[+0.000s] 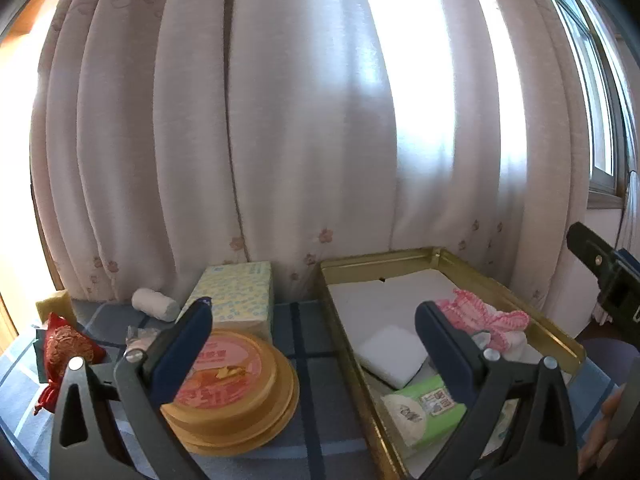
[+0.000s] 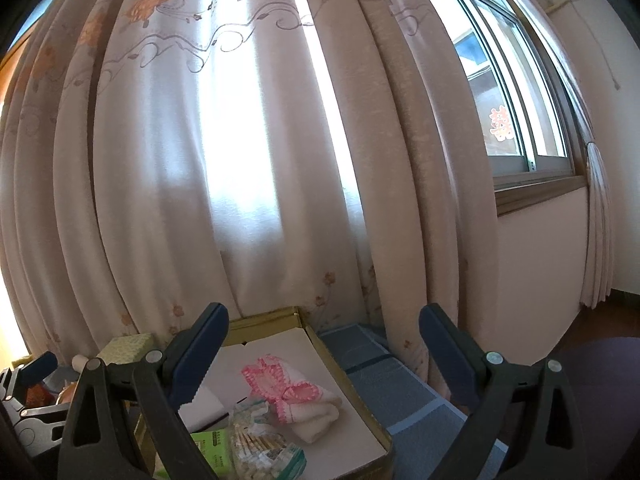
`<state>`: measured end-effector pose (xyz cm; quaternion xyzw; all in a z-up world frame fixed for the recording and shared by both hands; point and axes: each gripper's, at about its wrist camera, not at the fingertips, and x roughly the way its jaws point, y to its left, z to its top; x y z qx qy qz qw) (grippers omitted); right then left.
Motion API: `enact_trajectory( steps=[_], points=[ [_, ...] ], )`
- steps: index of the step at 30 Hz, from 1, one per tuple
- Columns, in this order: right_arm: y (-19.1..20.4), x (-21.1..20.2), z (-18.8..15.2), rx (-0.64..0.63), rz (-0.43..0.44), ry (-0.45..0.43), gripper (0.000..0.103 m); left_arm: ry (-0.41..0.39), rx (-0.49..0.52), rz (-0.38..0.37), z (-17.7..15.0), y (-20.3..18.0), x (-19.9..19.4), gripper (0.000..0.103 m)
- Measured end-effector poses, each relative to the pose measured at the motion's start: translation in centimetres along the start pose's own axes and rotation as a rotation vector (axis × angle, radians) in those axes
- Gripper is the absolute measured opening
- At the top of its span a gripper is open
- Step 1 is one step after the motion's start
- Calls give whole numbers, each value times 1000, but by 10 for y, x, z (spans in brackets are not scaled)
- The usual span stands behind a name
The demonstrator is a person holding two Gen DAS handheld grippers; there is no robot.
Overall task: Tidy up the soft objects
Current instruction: 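Withdraw both tools up and away from the tray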
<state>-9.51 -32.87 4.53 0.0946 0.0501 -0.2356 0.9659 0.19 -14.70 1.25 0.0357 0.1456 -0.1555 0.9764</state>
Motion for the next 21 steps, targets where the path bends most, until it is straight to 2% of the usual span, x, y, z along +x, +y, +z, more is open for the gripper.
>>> enact_trajectory(
  steps=[21],
  points=[
    [9,-17,-7,84,-7,29,98,9,-36,14,-4,36,-12,103]
  ],
)
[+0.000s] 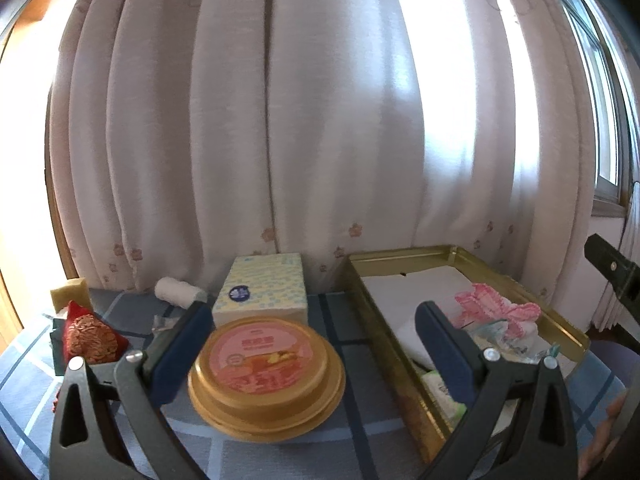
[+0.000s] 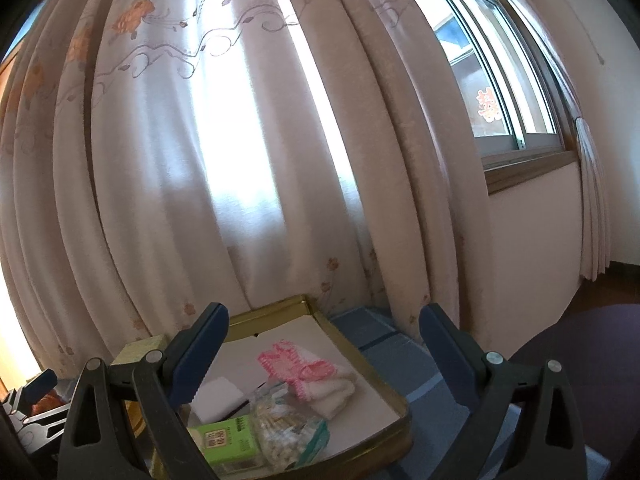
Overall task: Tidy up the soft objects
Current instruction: 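Withdraw both tools up and away from the tray, then swing both tools toward the red pouch and teal cloth on the table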
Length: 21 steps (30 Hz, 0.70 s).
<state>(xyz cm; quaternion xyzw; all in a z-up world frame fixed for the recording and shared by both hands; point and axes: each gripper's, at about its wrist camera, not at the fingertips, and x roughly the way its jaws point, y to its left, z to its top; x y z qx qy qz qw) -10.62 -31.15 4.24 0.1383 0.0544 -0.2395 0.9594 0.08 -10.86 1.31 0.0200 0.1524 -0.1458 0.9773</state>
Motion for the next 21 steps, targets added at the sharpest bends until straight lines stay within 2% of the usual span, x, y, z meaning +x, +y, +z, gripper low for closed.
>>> enact_trajectory(
  steps=[11,21],
  points=[
    [46,-13,-12,-34,95,8,98,5,-25,31,-2,33,-5,103],
    [79,-18,-22,-45,136,21,98,8,-45,71,-4,66,-9,103]
  ],
)
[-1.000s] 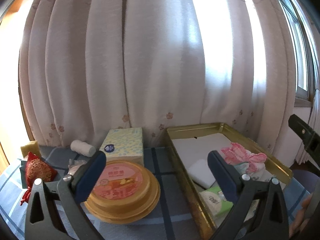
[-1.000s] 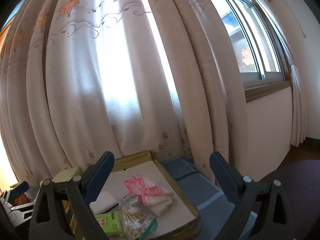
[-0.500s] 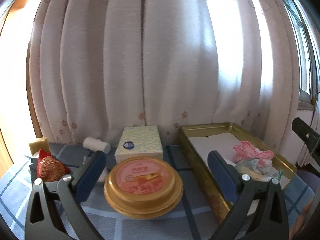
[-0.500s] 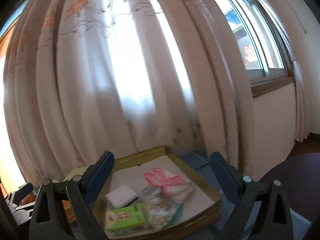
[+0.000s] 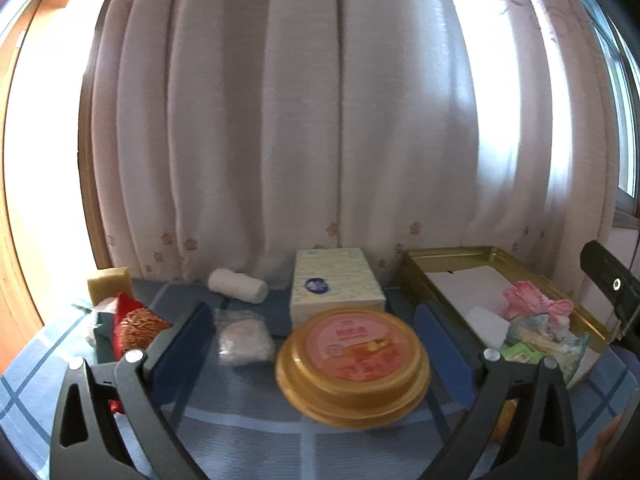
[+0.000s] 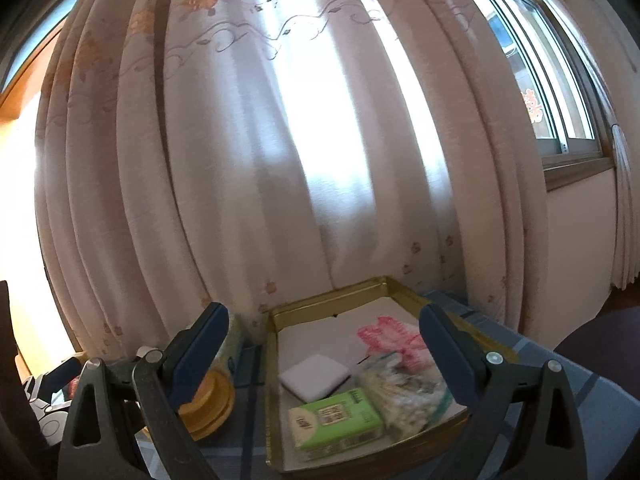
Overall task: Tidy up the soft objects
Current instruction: 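Swing both tools toward the red pouch and teal cloth on the table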
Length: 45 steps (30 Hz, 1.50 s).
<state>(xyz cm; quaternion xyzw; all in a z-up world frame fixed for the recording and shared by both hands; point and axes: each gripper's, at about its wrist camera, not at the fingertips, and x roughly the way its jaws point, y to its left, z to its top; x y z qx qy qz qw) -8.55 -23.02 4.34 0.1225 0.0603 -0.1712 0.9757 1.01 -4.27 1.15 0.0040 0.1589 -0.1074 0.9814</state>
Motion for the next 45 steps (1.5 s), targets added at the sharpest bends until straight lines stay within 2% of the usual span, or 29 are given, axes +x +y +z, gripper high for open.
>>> enact_trajectory(
  steps=[15,23,28,33,40,45],
  points=[
    [68,7,-14,-71,101,43,98,17,-65,46,0,62,1,103],
    [107,18,-25,-79,191,124,98,20,-45,154,0,105,4,103],
    [137,22,-33,-104,253,175,98,28,-62,235,1,148,9,103],
    [169,31,-43,-132,323,240,98,51,-113,310,3,189,16,102],
    [206,49,-58,-175,423,348,98,66,-189,393,2,228,19,102],
    [233,63,-70,-180,508,457,98,104,-316,430,-3,253,22,102]
  ],
)
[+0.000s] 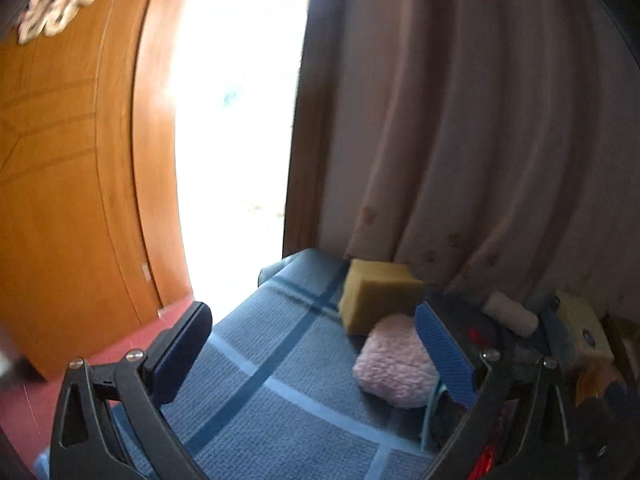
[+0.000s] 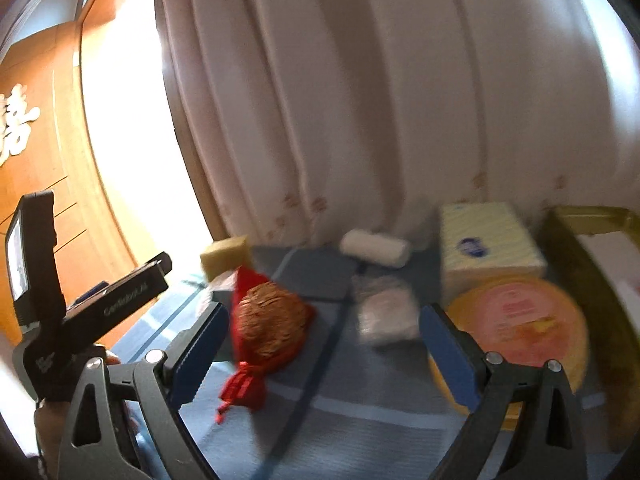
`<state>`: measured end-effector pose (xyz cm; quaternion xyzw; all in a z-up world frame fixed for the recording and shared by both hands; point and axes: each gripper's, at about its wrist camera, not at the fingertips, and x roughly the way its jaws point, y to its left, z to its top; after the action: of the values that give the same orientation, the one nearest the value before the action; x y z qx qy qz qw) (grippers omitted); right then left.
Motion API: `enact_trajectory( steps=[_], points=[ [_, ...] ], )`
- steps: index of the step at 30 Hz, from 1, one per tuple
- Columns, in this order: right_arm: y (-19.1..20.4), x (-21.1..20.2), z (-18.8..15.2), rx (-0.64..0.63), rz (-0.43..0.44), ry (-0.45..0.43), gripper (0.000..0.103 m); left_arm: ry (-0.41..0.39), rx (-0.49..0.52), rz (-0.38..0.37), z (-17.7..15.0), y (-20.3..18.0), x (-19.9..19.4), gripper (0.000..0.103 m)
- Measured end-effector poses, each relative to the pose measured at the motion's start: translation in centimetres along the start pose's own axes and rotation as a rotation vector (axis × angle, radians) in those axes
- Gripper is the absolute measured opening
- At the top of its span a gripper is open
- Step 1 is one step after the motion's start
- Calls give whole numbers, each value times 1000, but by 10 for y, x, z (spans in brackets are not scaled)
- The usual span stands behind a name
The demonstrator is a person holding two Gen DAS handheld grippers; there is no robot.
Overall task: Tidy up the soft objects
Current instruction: 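Swing both tools toward the red pouch and teal cloth on the table, then grasp the red gold-patterned pouch with the right tool while the left tool grasps the teal cloth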
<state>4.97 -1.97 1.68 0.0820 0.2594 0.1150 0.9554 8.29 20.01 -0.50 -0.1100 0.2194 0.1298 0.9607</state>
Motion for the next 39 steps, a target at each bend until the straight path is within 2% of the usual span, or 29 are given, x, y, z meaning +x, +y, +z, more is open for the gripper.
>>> enact_trajectory(
  steps=[3,5,7,10,15,17,19,20,22,23,27,32,35,39],
  points=[
    [6,18,1,0,41,64,98,26,-52,4,-1,9,5,102],
    [8,32,2,13,61,112,94,38,-74,6,-1,13,6,102],
    [11,45,2,19,80,158,87,44,-82,5,-1,12,6,102],
    [16,64,2,17,106,225,86,43,-87,5,-2,14,2,102],
    [7,95,1,102,139,313,85,35,-82,-1,-1,12,2,102],
    [2,102,-1,136,163,342,77,34,-81,-3,-1,13,3,102],
    [2,102,-3,130,186,359,45,35,-77,-6,0,12,2,102],
    [1,104,-5,132,199,375,44,37,-74,-7,0,12,3,102],
    [0,100,-4,132,205,357,32,37,-72,-13,0,11,2,102],
    [0,97,-4,125,211,351,31,36,-72,-17,0,11,1,103],
    [1,75,-3,84,200,282,31,30,-58,-41,-1,8,-1,102],
    [2,20,3,-24,128,93,30,21,-6,-112,-2,-4,-5,102],
    [-8,8,-1,-7,169,75,31,15,40,-152,-2,-13,-8,102],
    [-21,-2,-4,24,164,66,30,12,61,-184,-3,-19,-10,102]
  ],
)
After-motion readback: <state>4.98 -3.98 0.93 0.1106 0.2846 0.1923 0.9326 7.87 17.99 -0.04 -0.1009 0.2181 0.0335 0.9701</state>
